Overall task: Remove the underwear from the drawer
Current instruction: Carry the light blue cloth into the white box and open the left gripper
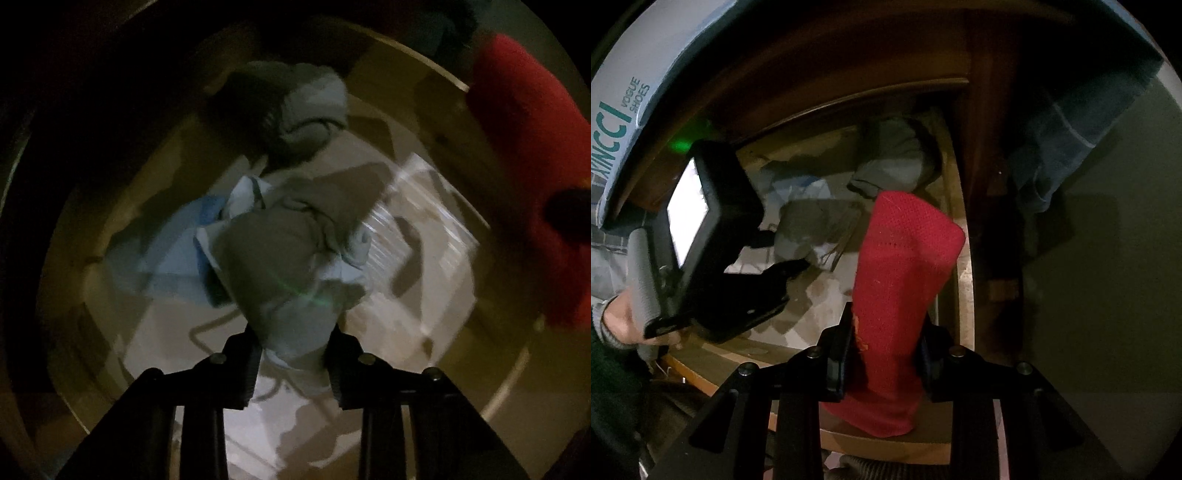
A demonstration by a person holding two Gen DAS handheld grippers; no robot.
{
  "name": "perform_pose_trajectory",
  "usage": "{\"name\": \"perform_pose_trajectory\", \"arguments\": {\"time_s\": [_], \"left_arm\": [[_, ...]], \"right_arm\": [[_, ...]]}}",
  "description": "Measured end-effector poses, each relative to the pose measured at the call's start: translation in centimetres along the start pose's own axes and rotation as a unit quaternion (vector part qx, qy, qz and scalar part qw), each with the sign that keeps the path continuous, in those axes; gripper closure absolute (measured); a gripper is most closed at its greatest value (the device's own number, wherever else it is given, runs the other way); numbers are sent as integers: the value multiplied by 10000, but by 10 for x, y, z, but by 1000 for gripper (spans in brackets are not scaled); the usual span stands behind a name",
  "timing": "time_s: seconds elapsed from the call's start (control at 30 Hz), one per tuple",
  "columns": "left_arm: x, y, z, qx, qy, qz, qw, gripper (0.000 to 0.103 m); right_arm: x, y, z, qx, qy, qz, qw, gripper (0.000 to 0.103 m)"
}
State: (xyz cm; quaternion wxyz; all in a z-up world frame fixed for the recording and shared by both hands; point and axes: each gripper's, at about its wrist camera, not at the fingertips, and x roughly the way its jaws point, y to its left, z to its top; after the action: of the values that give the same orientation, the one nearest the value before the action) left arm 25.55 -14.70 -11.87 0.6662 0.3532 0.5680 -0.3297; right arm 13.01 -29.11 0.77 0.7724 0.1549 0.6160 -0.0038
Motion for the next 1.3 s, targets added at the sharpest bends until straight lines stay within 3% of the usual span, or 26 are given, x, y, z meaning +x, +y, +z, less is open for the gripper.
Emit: {"name": "perform_pose_trajectory", "arguments": {"time_s": [0.17, 0.47, 0.7, 0.93, 1.3], "left_arm": [[-15, 1, -21, -147, -151, -172, 9996, 72], [-49, -7, -41, -765, -491, -11, 9959, 72], [-79, -22, -56, -1567, -816, 137, 9842, 72], [-129, -15, -83, -2347, -1207, 206, 9643, 72], [-231, -11, -98, -2533, -1919, 420, 9472, 72]], "right_arm": [[2, 3, 0, -54, 12, -46, 10000, 77], [3, 10, 1, -178, -5, -167, 9997, 77], [4, 12, 0, -248, -7, -283, 9993, 77], [7, 11, 2, -306, 16, -397, 9987, 77], [9, 12, 3, -370, 23, -463, 9982, 77]]}}
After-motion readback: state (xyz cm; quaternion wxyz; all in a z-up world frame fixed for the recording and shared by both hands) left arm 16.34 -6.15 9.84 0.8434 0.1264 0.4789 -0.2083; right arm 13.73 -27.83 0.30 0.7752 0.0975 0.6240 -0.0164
